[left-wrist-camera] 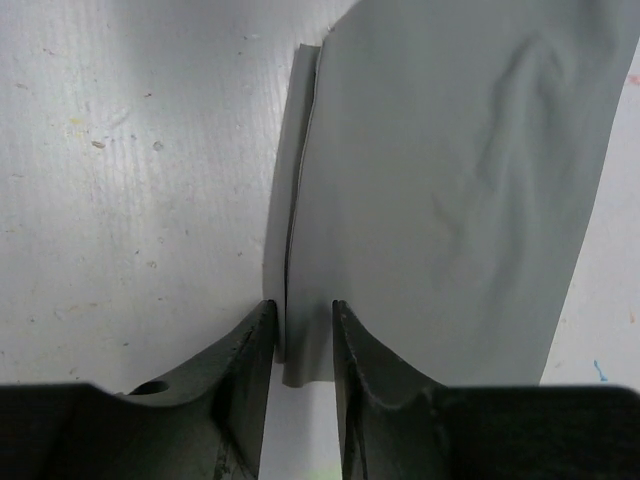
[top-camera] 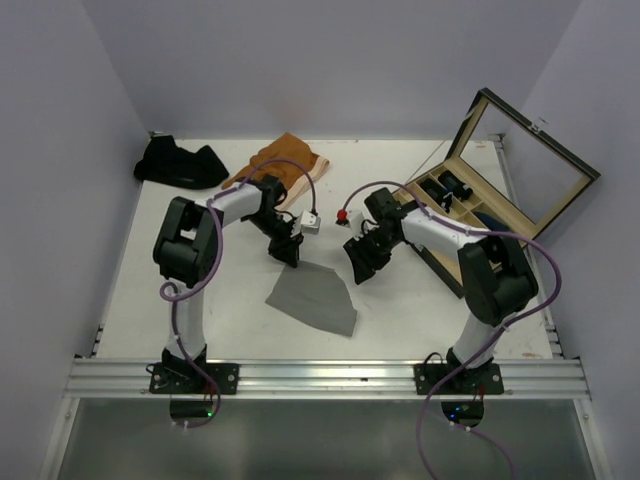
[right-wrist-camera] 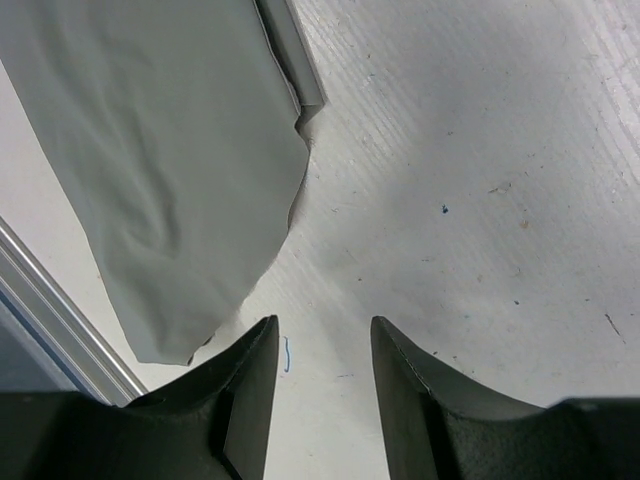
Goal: Roll the underwear
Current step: Fold the underwear
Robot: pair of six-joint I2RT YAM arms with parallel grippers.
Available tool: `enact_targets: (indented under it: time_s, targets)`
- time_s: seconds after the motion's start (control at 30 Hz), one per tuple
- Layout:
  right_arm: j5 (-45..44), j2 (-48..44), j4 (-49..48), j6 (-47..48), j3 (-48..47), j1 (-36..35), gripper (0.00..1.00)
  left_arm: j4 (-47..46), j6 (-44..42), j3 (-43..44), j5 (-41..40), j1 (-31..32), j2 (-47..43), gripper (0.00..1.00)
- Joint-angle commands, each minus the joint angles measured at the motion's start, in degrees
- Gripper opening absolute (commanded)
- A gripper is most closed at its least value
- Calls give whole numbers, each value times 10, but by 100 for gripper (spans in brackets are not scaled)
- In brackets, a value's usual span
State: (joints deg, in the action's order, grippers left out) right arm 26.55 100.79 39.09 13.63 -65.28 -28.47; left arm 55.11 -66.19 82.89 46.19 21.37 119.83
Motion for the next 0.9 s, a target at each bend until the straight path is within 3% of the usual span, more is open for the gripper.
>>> enact_targets:
  time_s: [0.0, 0.23, 0.47, 0.67, 0.87]
  targets:
    - [18, -10, 14, 8, -15, 6, 46, 9, -2, 26, 20, 2, 22, 28]
    - [25, 25, 27, 25, -56, 22, 46, -37, 74, 28, 30, -18, 37, 0]
    - [30, 73, 42, 37, -114, 46, 45, -151, 214, 10, -6, -100, 32, 0]
    - [41, 101, 57, 46, -167, 51, 43, -199, 252, -46, -44, -142, 1, 0]
    - [86, 116, 43, 5, -224, 51, 38, -229, 280, -113, -32, -142, -61, 0]
